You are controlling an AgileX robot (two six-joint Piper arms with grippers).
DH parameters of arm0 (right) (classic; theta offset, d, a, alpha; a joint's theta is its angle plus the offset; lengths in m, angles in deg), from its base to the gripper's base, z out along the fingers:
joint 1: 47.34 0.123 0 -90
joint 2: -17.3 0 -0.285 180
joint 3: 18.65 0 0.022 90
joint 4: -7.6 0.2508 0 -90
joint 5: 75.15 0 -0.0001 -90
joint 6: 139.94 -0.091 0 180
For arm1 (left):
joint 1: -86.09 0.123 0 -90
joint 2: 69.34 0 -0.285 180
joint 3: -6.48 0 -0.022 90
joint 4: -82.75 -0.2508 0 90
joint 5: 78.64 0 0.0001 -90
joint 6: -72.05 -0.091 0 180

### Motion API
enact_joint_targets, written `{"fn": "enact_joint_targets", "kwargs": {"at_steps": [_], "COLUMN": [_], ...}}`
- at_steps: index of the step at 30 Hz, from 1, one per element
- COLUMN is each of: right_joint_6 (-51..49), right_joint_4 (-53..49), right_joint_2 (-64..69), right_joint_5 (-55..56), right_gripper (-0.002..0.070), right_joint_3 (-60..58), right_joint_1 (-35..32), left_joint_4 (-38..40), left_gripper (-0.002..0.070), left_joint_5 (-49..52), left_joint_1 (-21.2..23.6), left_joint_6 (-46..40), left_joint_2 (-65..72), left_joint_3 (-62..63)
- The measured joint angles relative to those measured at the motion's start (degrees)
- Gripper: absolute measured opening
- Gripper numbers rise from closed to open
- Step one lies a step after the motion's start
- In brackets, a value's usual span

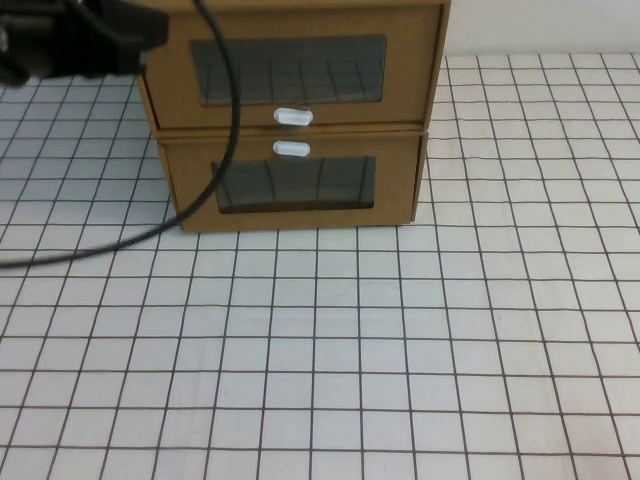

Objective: Open the shoe box
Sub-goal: 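Pull the top drawer of the cardboard box fully open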

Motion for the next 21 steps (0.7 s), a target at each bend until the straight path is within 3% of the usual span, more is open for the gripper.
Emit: {"fn": "enact_joint_targets", "kwargs": {"at_steps": [13, 21], "right_joint_6": [0.0, 0.0], "right_joint_4": [0.0, 0.1], "right_joint_2": [0.0, 0.0], "right_joint_5": [0.0, 0.0], "right_gripper": [-0.0013, -0.0013], "right_joint_3": [0.0, 0.0], "right_joint_1": [0.0, 0.0], "left_joint_4": [2.5, 1.5], "left_gripper": [-0.0002, -0.0002], "left_joint_5": [5.3, 9.3], "left_joint_1": [-1.4, -4.3], "left_joint_6": [-0.4, 0.7], "left_joint_2": [30.5, 42.0], "left_joint_3": [42.7, 53.1]}}
